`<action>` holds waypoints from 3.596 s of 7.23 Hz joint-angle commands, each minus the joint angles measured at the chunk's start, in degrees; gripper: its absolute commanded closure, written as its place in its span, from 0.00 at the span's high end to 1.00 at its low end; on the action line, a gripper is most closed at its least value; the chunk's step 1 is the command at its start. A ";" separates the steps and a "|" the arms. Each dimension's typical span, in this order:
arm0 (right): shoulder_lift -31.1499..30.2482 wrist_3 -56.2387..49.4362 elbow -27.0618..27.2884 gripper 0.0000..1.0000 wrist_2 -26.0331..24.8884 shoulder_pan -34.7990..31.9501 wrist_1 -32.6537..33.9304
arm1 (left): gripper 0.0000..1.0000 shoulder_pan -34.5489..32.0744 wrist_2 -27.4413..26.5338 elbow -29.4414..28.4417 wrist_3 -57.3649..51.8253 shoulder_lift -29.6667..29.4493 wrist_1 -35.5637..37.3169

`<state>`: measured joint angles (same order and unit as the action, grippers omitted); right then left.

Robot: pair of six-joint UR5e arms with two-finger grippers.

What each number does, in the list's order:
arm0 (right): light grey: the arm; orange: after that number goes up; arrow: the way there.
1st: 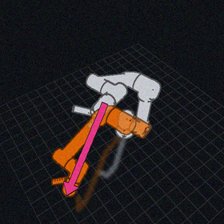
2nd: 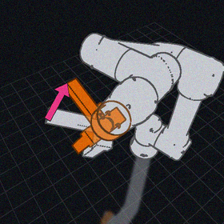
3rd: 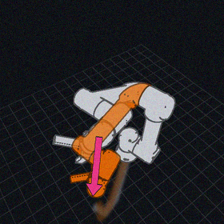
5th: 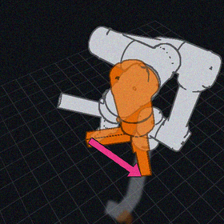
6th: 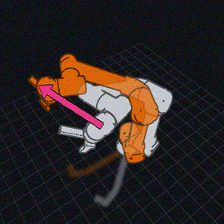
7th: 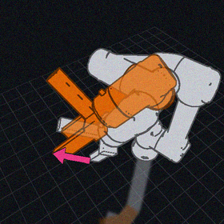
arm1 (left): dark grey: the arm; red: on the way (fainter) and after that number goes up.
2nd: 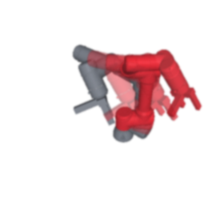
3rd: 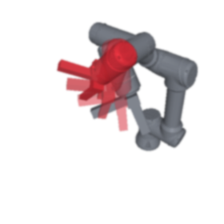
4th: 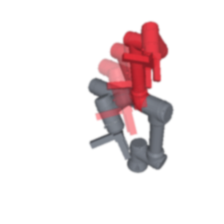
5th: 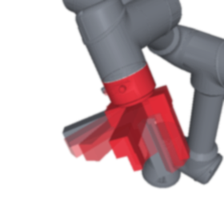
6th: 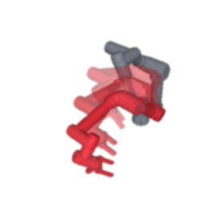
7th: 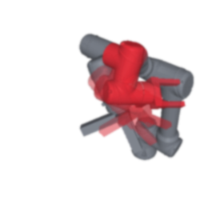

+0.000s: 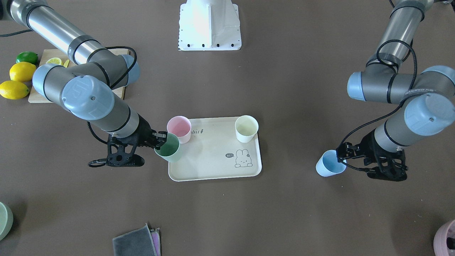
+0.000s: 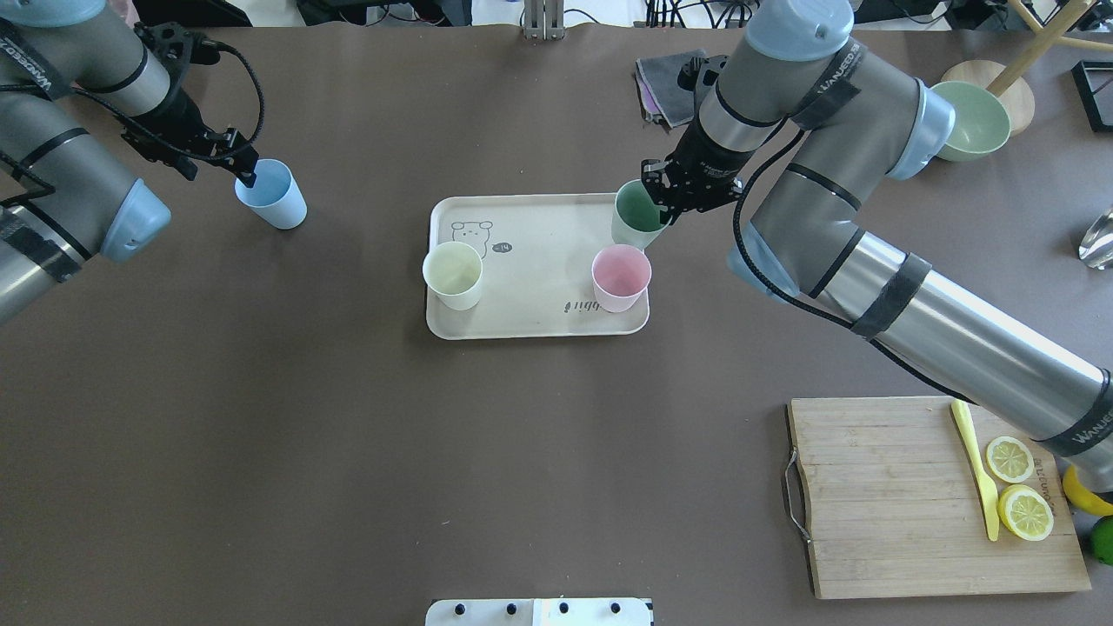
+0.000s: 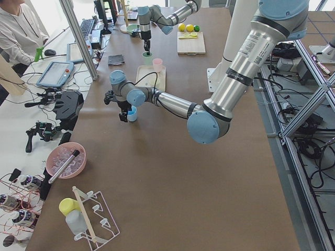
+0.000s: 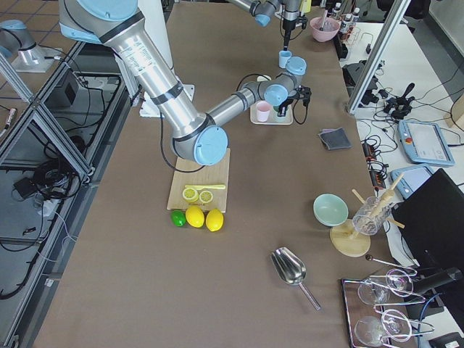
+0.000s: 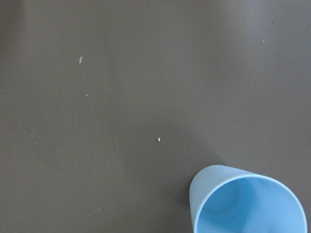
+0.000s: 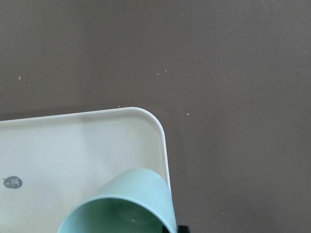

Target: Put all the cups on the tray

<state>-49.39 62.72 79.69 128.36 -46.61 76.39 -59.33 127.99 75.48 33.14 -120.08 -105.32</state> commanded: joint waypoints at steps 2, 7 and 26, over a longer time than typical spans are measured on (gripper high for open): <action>1.05 1.44 -0.24 0.00 -4.07 3.53 -0.10 | 0.00 0.96 -0.02 -1.48 2.87 -1.12 -2.00; 1.93 0.57 0.02 1.00 -3.74 1.98 -0.10 | 0.00 4.46 0.25 -1.47 16.13 -11.82 -0.94; -30.32 -54.62 3.98 1.00 7.69 -33.72 0.86 | 0.98 -18.81 5.60 25.84 -32.79 26.34 16.65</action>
<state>-78.84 9.88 83.51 135.74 -78.67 77.17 -77.69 133.47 97.80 1.92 -98.20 -90.11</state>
